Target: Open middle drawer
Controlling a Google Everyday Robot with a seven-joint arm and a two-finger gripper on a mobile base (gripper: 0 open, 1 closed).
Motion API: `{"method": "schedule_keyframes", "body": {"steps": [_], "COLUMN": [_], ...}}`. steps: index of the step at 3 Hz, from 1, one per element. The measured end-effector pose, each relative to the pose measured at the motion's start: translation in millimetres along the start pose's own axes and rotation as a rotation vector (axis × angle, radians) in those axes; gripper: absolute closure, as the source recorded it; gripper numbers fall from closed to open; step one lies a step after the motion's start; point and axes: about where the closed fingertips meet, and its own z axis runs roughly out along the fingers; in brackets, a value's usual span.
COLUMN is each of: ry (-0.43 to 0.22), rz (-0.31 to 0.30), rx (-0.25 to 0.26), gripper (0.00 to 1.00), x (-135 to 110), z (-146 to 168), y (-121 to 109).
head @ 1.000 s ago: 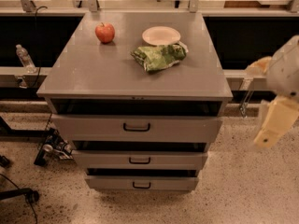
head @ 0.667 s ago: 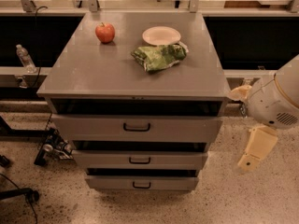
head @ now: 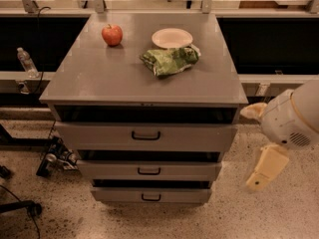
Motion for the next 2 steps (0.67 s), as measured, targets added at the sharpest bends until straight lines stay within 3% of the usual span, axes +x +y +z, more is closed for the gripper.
{"method": "schedule_keyframes", "body": {"steps": [1,2], "ry": [-0.079,-0.102], "rz": [0.106,0.145], "rx": [-0.052,-0.095], "gripper": [0.00,0.00], "x": [11.6,14.6], "z": [62.2,107.2], "y": [9.5,15.5]}}
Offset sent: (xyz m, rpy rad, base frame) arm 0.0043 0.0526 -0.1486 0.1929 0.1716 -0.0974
